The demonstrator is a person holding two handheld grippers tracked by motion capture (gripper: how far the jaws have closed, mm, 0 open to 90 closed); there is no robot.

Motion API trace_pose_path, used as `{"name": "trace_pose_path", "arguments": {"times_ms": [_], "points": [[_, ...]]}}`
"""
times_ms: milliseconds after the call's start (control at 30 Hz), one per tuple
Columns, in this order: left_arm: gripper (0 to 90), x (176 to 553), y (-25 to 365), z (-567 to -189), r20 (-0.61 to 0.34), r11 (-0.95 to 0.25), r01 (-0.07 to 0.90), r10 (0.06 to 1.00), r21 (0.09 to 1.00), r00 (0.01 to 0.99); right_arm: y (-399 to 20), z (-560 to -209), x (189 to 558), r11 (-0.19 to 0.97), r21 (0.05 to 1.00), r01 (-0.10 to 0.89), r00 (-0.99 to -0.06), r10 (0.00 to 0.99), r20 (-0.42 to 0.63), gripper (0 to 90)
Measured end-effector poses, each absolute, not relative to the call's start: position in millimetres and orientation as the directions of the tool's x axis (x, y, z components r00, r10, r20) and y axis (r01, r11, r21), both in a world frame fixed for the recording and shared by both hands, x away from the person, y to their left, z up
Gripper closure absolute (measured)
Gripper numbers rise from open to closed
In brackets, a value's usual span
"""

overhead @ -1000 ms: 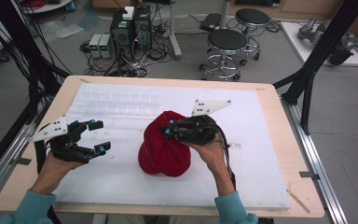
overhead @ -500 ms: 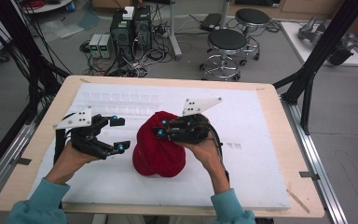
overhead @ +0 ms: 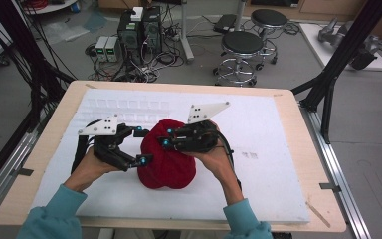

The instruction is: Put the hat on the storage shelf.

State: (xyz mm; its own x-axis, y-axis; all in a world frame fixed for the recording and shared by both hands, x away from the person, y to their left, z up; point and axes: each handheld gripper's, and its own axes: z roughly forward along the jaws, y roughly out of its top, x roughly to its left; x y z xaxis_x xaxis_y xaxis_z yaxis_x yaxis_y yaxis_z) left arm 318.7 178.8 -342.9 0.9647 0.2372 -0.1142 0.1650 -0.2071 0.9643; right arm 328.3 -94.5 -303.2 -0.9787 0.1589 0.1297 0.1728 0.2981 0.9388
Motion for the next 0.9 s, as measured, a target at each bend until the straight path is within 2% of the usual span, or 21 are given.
{"name": "trace_pose_path", "arguments": {"times_ms": [167, 267, 300, 333, 400, 433, 467, 533, 567, 767, 900], "points": [[19.0, 321.1, 177.3, -345.1, -0.137, -0.216, 0.185, 0.22, 0.959, 0.966, -91.2, -303.7, 327.5, 0.307, 0.937, 0.164, -0.981, 0.149, 0.123, 82.1], [28.0, 321.7, 176.7, -346.0, -0.143, -0.221, 0.187, 0.199, 0.957, 0.97, -89.9, -303.3, 327.2, 0.303, 0.941, 0.149, -0.984, 0.14, 0.11, 82.1], [33.5, 321.5, 176.4, -346.2, -0.141, -0.225, 0.184, 0.195, 0.957, 0.971, -89.3, -303.1, 326.5, 0.305, 0.941, 0.147, -0.984, 0.139, 0.108, 82.0], [33.5, 321.6, 176.2, -346.3, -0.137, -0.231, 0.181, 0.194, 0.956, 0.971, -89.3, -303.1, 326.5, 0.305, 0.941, 0.147, -0.984, 0.139, 0.108, 82.0], [43.3, 321.0, 175.3, -346.8, -0.143, -0.238, 0.187, 0.192, 0.953, 0.971, -88.6, -303.2, 326.5, 0.307, 0.942, 0.138, -0.985, 0.138, 0.1, 82.0], [43.3, 320.7, 175.2, -346.8, -0.142, -0.244, 0.187, 0.191, 0.952, 0.971, -88.6, -303.2, 326.5, 0.307, 0.942, 0.138, -0.985, 0.138, 0.1, 82.0], [53.9, 320.4, 175.2, -346.6, -0.136, -0.252, 0.183, 0.194, 0.95, 0.972, -88.3, -303.0, 325.9, 0.309, 0.941, 0.137, -0.986, 0.136, 0.099, 81.9], [62.1, 319.5, 175.3, -346.4, -0.133, -0.255, 0.18, 0.191, 0.95, 0.973, -88.6, -302.7, 325.6, 0.305, 0.943, 0.137, -0.986, 0.134, 0.099, 81.9], [62.1, 318.9, 175.3, -346.1, -0.13, -0.256, 0.177, 0.192, 0.95, 0.973, -88.6, -302.7, 325.6, 0.305, 0.943, 0.137, -0.986, 0.134, 0.099, 81.9], [76.5, 317.4, 175.1, -344.6, -0.155, -0.263, 0.209, 0.212, 0.942, 0.965, -88.7, -302.4, 324.9, 0.306, 0.943, 0.131, -0.986, 0.137, 0.093, 81.8], [81.9, 316.4, 176.1, -343.2, -0.158, -0.257, 0.217, 0.231, 0.942, 0.96, -87.8, -302.0, 323.8, 0.301, 0.945, 0.126, -0.986, 0.147, 0.085, 80.6]]}}
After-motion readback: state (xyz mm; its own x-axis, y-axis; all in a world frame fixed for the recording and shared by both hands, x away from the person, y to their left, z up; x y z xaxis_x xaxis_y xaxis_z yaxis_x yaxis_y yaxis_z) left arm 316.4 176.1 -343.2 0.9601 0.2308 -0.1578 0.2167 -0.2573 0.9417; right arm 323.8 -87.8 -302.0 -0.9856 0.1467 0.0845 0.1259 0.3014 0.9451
